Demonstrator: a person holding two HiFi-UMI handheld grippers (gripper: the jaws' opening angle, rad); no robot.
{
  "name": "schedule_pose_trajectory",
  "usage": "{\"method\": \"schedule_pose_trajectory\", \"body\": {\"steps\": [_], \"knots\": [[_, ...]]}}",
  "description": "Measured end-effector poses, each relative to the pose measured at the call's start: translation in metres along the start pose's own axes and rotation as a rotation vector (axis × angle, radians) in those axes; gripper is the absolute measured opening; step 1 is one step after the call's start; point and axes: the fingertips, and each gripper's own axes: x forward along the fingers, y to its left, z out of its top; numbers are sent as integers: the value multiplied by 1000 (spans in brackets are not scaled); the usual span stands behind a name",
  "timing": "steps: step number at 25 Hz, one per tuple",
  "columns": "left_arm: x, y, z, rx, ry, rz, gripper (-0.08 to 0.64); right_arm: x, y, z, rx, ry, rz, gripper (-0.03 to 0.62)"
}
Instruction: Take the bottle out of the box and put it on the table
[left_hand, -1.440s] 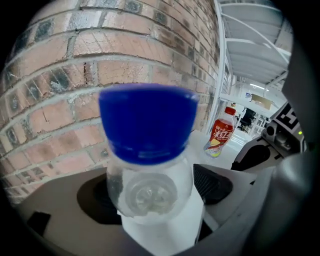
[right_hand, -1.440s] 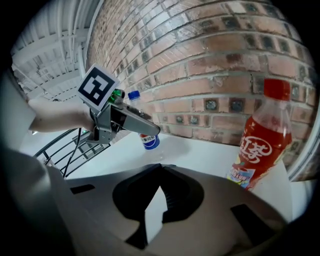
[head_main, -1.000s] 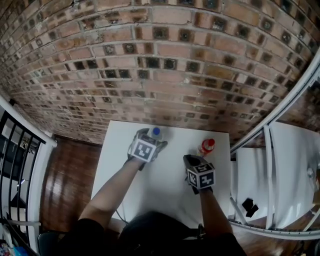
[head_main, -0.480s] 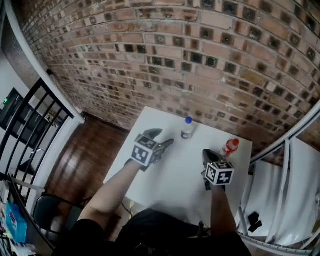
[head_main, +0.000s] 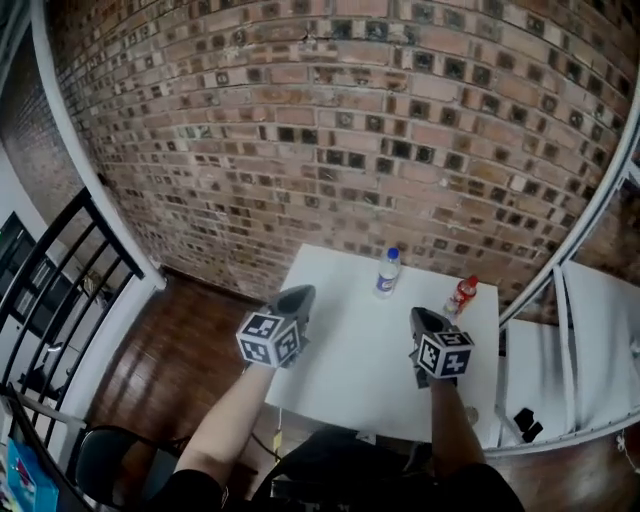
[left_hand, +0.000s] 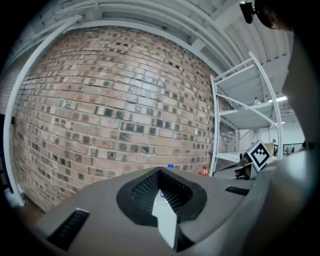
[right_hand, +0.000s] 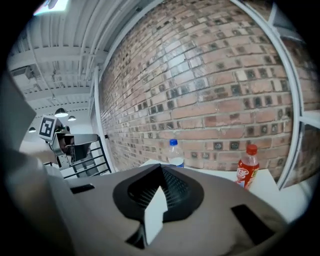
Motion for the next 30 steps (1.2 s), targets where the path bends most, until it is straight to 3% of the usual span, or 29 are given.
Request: {"method": "schedule_pose_trajectory", "body": {"steps": [4, 8, 11, 17, 22, 30], "knots": [[-44, 13, 14, 5, -34, -39, 5, -36, 50, -4, 16, -49, -50, 3], [-89, 11, 30, 70, -113, -74, 5, -80, 101, -11, 52, -110, -64, 3], [-113, 2, 33, 82, -143, -125, 5, -107, 123, -9, 29, -150, -90, 3], [-151, -1, 33, 59, -141, -126, 5, -150, 138, -3, -19, -228, -162, 3], [-168, -9, 34, 66, -150, -120, 5, -186, 132, -5, 1, -289, -174, 3], [-201, -24, 27, 71, -151, -105, 5, -215, 130, -29, 59, -307, -164, 2]]}}
